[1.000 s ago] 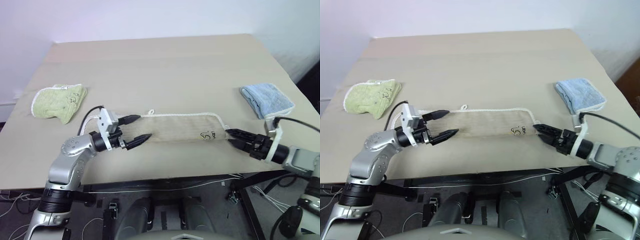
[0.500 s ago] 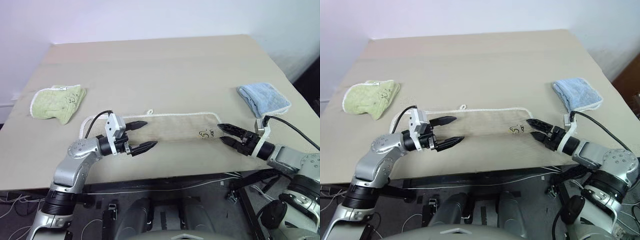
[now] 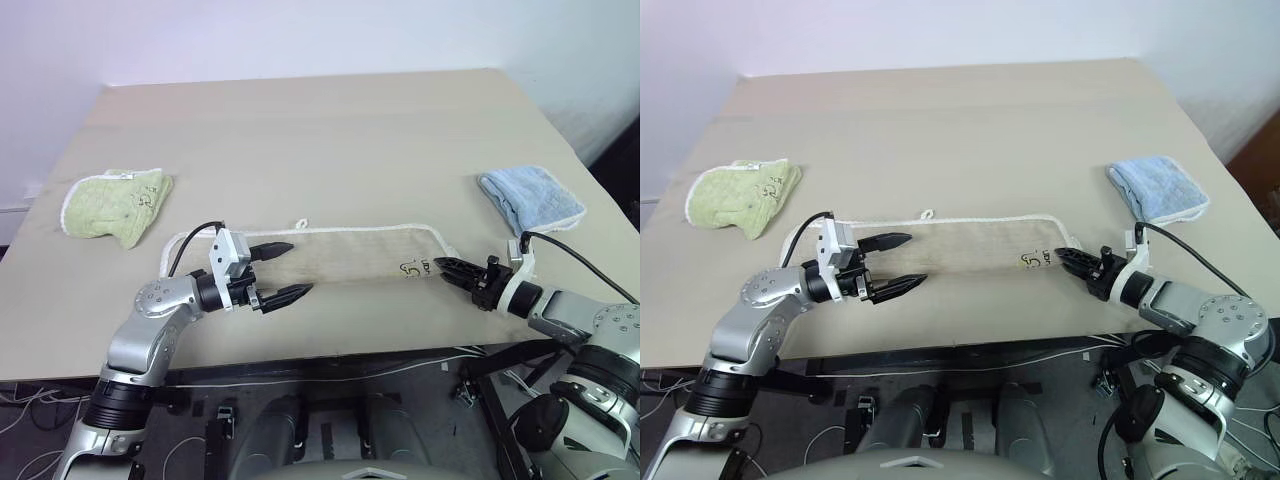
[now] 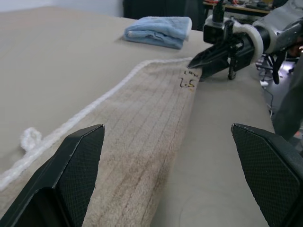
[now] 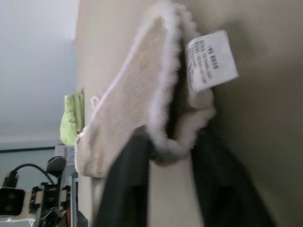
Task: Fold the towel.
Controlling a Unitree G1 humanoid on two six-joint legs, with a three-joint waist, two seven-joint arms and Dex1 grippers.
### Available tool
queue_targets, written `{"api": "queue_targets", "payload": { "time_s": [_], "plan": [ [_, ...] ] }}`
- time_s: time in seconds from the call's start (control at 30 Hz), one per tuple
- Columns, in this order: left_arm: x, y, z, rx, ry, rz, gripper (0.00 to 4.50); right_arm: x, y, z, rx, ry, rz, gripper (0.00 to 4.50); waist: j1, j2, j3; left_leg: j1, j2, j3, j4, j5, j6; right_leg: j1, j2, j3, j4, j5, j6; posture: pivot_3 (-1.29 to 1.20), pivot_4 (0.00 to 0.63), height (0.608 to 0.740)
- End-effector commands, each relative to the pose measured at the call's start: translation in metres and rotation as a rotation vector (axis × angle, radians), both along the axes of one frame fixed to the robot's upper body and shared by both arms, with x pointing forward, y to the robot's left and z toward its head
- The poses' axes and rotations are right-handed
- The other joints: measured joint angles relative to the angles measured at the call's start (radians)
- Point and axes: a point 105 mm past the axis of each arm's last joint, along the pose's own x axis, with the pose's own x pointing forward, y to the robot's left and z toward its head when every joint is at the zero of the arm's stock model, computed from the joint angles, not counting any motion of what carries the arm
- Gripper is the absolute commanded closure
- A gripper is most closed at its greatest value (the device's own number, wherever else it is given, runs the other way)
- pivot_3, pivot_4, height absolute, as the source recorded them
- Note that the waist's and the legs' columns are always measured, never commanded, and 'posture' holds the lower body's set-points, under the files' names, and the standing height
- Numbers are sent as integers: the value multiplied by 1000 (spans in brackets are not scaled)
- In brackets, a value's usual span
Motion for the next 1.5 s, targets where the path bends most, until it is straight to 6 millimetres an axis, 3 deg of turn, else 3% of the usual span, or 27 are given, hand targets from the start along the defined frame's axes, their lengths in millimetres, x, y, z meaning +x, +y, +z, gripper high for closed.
{"api": "queue_targets", "payload": {
  "time_s": [0.03, 0.27, 0.47, 0.6, 0.87, 1.13, 1.37, 1.5],
  "plan": [
    [-1, -2, 6, -4, -39, -15, 0, 5, -1, 8, 33, -39, -21, 4477, 0, 0, 0, 0, 0, 0, 0, 0, 0, 1, 0, 0, 0, 0, 0, 0, 150, 740],
    [1, 3, 5, 9, -42, -8, 0, -11, -15, 0, 24, -7, -36, 4477, 5, 0, 0, 0, 0, 0, -1, 0, 0, 0, 0, -1, 0, 0, 0, 0, 150, 740],
    [3, 4, 8, 3, -43, -6, 0, -27, -50, 14, -58, -43, -74, 4477, 33, 1, 0, -2, -1, 0, -1, -2, 3, 0, -2, -1, -4, 0, 0, 0, 150, 740],
    [6, 0, 8, -3, -47, -12, 0, -23, -62, 25, -140, -76, -70, 4477, 27, 1, 0, -3, -1, 0, -1, -3, 4, 0, -2, -1, -6, 0, 0, 0, 150, 740],
    [12, 0, 10, -4, -61, 1, 0, -9, -28, 65, -411, -280, 156, 4477, 6, 2, 0, -3, 0, 0, -2, -2, 5, -1, -1, -1, -5, -1, 2, 0, 150, 740],
    [11, 0, 10, -10, -60, 29, 0, -18, 32, 98, -538, -552, 466, 4477, 9, 2, 0, -6, 0, 0, -2, -3, 5, -3, -2, -2, -7, -1, 2, 0, 150, 740],
    [9, 1, 8, -2, -63, 36, 0, -8, 77, 90, -566, -627, 619, 4477, 8, 2, 0, -8, 0, 0, -2, -4, 3, -5, -2, -2, -7, -1, 2, 0, 150, 740],
    [8, 0, 8, 3, -69, 36, 0, -1, 94, 70, -590, -615, 688, 4477, 11, 2, 0, -9, 0, 0, -2, -4, 3, -6, -2, -2, -7, -1, 2, 0, 150, 740]
  ]
}}
